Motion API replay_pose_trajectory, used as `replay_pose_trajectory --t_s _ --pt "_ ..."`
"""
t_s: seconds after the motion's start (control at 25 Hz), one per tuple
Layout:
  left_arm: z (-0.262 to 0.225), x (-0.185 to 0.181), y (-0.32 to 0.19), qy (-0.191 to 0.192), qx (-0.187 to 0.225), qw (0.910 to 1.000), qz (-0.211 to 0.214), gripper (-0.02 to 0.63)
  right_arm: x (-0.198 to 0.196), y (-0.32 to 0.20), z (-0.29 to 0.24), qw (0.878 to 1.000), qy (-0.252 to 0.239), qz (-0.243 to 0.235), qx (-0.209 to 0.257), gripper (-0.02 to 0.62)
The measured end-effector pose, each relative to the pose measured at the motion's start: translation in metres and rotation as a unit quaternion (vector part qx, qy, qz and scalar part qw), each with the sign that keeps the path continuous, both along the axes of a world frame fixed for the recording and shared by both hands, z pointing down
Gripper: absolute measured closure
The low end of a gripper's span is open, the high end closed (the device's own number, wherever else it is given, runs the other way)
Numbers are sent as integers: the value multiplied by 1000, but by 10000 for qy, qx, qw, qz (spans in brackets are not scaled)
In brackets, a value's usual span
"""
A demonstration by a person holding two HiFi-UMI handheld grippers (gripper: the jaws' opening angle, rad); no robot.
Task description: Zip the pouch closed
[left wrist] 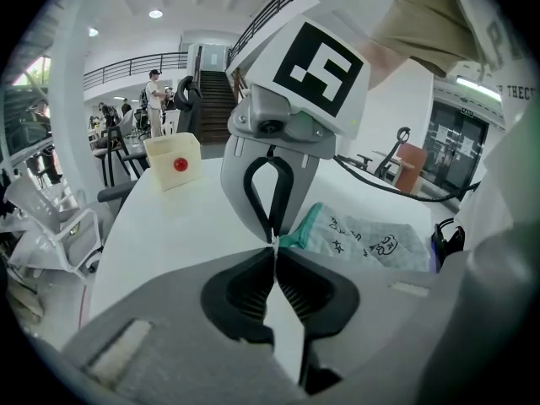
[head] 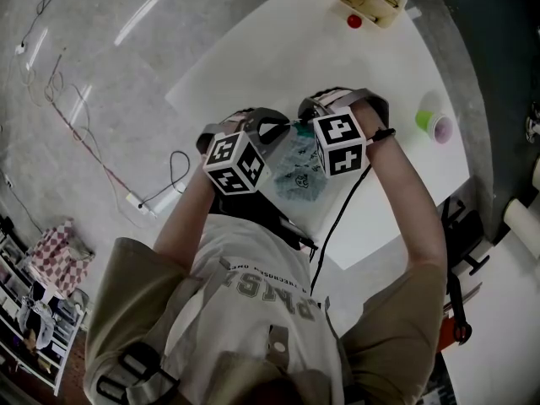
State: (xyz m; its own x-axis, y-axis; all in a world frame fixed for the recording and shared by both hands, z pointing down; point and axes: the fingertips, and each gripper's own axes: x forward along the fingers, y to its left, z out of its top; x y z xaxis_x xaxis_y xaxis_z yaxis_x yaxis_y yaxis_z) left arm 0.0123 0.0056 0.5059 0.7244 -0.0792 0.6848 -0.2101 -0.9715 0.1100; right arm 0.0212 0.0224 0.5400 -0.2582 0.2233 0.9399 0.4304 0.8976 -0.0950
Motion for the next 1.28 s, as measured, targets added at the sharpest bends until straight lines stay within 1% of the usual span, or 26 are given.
replay_pose_trajectory --t_s 0.4,0.88,1.28 --pt "-1 1 4 101 -116 9998 -110 581 0 5 -5 9996 -139 220 -110 598" --pt "2 -7 7 58 -174 9996 -210 580 14 14 -2 9997 5 227 -92 598" --pt "1 -3 9 60 -145 9997 -210 580 21 16 -2 9996 27 298 7 598"
